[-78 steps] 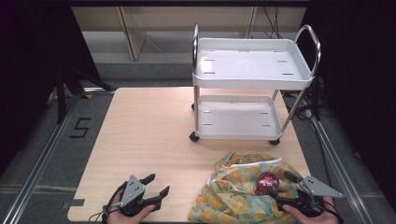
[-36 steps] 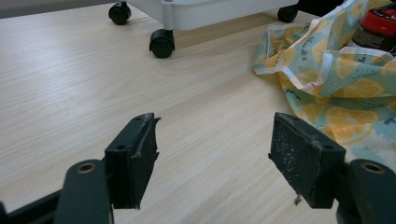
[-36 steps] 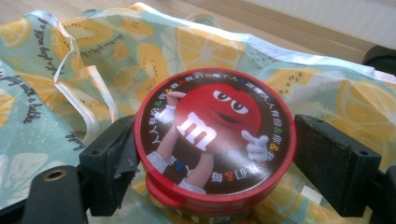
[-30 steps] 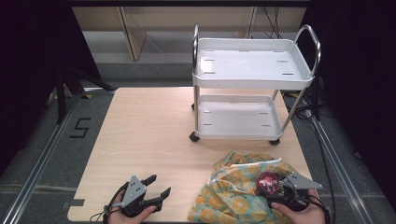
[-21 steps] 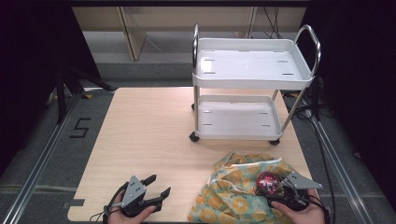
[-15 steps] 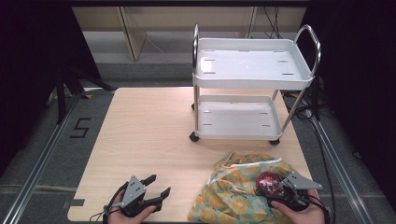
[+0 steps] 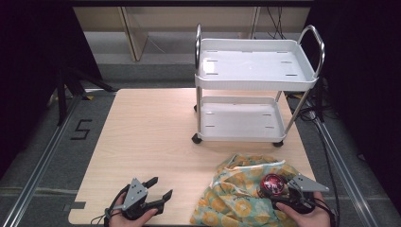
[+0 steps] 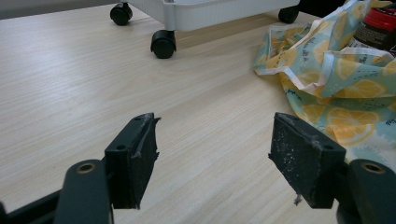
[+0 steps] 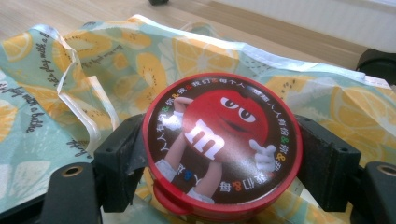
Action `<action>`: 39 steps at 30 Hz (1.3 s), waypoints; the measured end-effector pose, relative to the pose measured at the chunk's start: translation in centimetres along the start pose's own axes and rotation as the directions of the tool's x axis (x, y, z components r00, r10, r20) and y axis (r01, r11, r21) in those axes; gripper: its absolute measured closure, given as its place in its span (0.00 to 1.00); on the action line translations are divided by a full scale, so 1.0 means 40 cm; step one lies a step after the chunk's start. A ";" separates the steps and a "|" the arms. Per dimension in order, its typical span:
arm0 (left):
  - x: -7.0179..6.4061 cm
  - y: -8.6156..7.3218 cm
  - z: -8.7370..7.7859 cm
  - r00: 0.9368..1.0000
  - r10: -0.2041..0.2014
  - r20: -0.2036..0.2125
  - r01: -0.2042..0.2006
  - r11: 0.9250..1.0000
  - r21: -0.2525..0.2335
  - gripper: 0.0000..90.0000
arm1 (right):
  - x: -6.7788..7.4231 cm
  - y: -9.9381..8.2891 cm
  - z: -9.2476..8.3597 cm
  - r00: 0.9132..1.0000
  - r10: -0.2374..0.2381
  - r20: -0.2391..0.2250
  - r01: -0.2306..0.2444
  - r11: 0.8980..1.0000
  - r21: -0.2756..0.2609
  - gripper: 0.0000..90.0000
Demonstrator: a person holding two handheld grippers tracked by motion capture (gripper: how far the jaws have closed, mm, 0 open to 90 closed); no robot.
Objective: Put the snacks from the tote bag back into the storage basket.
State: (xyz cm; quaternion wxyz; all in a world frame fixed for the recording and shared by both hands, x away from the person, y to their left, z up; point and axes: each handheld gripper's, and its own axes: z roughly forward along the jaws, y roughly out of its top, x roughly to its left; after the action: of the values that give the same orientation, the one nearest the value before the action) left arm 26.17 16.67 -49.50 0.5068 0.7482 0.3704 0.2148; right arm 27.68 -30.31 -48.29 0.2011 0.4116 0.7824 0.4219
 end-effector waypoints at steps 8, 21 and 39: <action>0.000 0.000 0.000 1.000 -0.003 -0.002 0.003 1.000 -0.001 0.35 | 0.001 0.004 -0.007 1.000 0.003 0.003 -0.003 1.000 -0.002 0.29; 0.001 0.000 0.002 1.000 -0.005 0.003 0.005 1.000 -0.011 0.35 | 0.001 0.014 -0.024 1.000 0.017 0.024 -0.016 0.999 -0.033 0.29; 0.000 -0.001 0.000 1.000 -0.019 -0.001 0.019 1.000 -0.008 0.35 | 0.009 0.027 -0.036 0.998 0.044 0.034 -0.042 0.997 -0.063 0.29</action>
State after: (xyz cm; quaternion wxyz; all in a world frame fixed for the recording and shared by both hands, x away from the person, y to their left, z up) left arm 26.17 16.66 -49.52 0.5117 0.7425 0.3769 0.2118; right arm 27.02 -30.40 -46.56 0.2186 0.4292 0.7561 0.4431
